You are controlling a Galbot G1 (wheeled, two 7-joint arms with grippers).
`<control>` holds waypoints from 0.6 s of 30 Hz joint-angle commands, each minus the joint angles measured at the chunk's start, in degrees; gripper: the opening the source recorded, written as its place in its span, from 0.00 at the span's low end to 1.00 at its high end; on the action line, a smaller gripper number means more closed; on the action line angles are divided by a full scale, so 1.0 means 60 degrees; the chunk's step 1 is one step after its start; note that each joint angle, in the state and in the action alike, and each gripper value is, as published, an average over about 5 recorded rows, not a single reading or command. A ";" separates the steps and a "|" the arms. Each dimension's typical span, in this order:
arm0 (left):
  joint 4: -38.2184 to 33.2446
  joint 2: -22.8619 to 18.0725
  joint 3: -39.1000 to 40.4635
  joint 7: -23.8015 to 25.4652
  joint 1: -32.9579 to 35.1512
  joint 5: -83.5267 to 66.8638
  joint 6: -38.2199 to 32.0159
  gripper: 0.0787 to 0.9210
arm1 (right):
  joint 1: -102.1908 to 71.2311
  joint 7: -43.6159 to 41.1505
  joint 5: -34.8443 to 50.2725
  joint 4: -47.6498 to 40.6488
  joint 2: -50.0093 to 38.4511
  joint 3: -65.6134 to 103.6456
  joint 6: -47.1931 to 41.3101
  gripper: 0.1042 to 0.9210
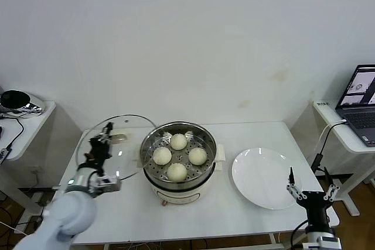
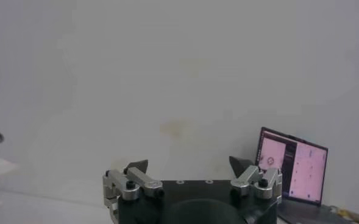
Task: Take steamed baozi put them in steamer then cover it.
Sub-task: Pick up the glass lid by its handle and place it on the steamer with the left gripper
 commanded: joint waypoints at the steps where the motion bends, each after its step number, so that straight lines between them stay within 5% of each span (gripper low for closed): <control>1: 0.1141 -0.2296 0.3214 0.1071 -0.2529 0.2557 0.1046 0.08 | 0.0133 0.0131 -0.0548 0.0006 0.0298 -0.0374 -0.0058 0.88; 8: 0.2184 -0.3143 0.3833 0.1027 -0.2984 0.2913 0.0918 0.08 | 0.0109 0.0163 -0.0538 -0.0068 0.0232 -0.0287 -0.0045 0.88; 18: 0.2725 -0.3329 0.4095 0.1048 -0.3157 0.2942 0.0754 0.08 | 0.0215 0.0162 -0.0509 -0.0283 0.0238 -0.0246 -0.0018 0.88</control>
